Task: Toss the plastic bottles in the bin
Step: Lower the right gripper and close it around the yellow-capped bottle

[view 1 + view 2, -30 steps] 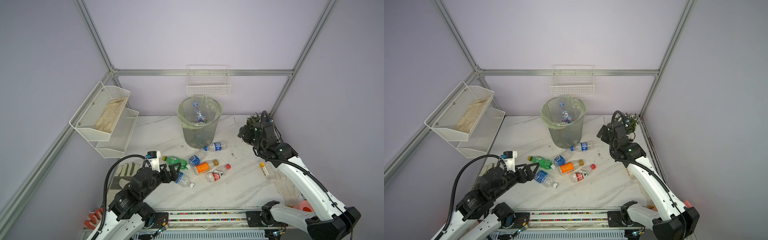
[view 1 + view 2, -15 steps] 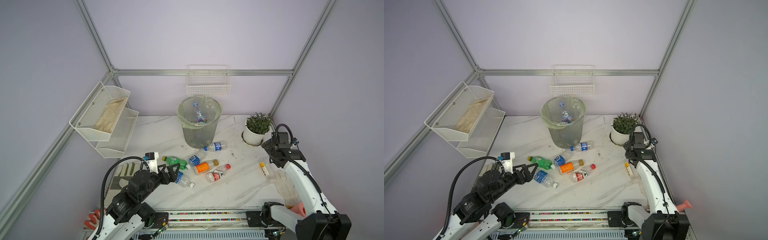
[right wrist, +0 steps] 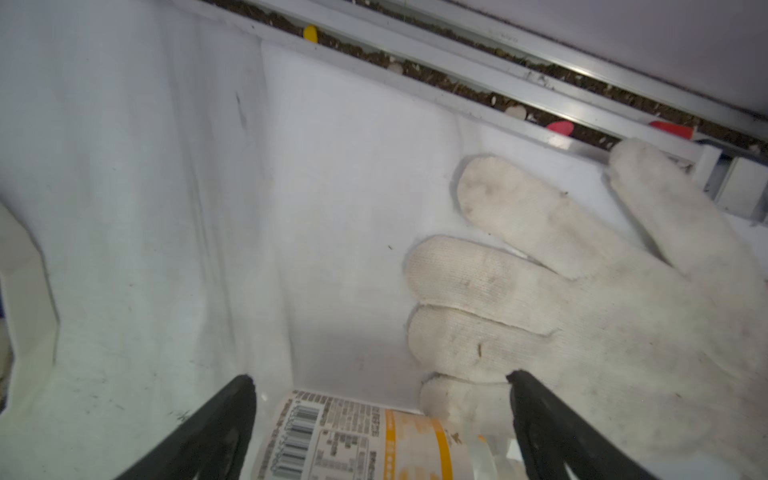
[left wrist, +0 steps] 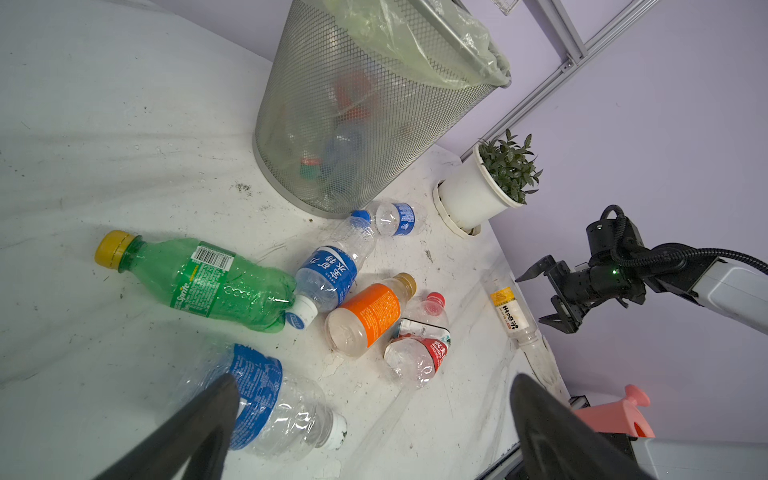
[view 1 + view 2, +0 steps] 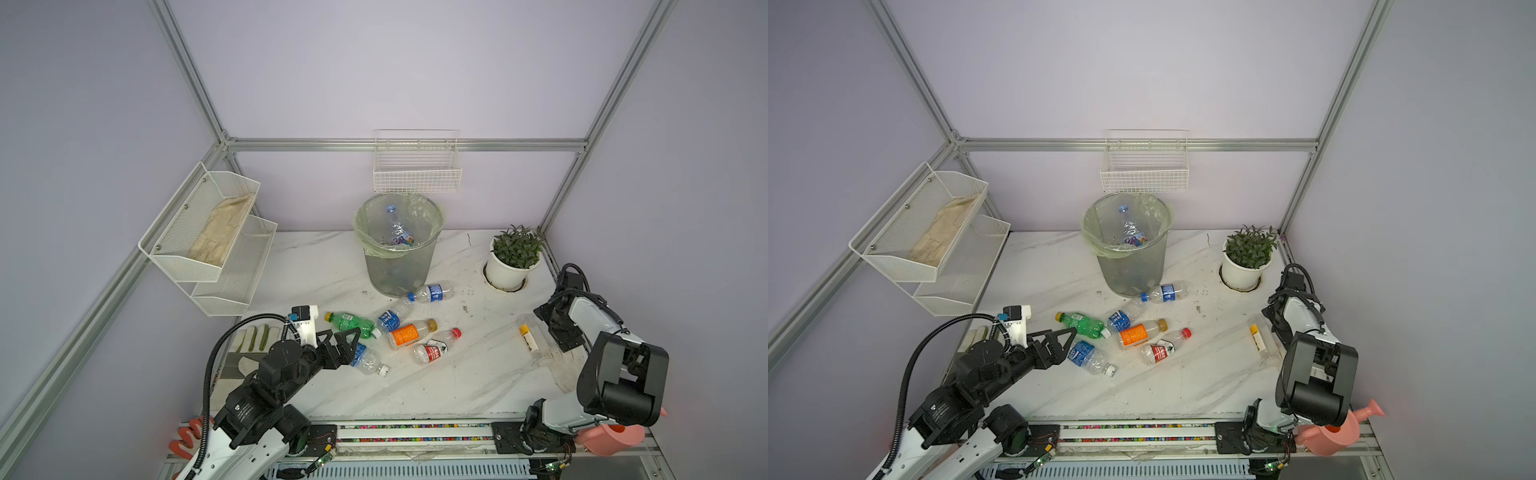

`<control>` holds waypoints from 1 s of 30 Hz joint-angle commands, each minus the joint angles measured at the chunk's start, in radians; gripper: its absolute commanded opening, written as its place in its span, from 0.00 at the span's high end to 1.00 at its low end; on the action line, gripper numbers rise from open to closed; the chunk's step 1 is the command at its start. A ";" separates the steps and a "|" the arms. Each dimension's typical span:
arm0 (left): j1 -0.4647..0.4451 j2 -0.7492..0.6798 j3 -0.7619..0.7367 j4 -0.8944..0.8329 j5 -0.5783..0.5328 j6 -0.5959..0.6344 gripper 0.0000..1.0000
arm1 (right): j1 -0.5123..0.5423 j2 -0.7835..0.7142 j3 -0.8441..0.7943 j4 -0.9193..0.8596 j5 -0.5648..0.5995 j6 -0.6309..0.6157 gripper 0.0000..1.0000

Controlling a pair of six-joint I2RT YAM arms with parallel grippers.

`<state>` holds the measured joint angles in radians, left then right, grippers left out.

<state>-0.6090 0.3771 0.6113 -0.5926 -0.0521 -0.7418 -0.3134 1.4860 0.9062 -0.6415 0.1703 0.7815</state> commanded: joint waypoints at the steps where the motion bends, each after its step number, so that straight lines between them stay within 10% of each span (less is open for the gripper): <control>1: -0.002 -0.007 -0.036 0.029 0.011 -0.010 0.00 | -0.002 -0.014 -0.032 0.064 -0.035 -0.012 0.03; 18: -0.002 0.030 -0.033 0.047 0.008 -0.008 0.00 | 0.019 -0.107 -0.205 0.182 -0.302 0.028 0.05; 30: -0.003 0.039 -0.031 0.055 0.035 -0.017 0.00 | 0.298 -0.213 -0.205 0.189 -0.333 0.259 0.05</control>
<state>-0.6090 0.4160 0.6090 -0.5846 -0.0429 -0.7456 -0.0612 1.2812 0.6834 -0.4507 -0.1570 0.9428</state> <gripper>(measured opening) 0.998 0.951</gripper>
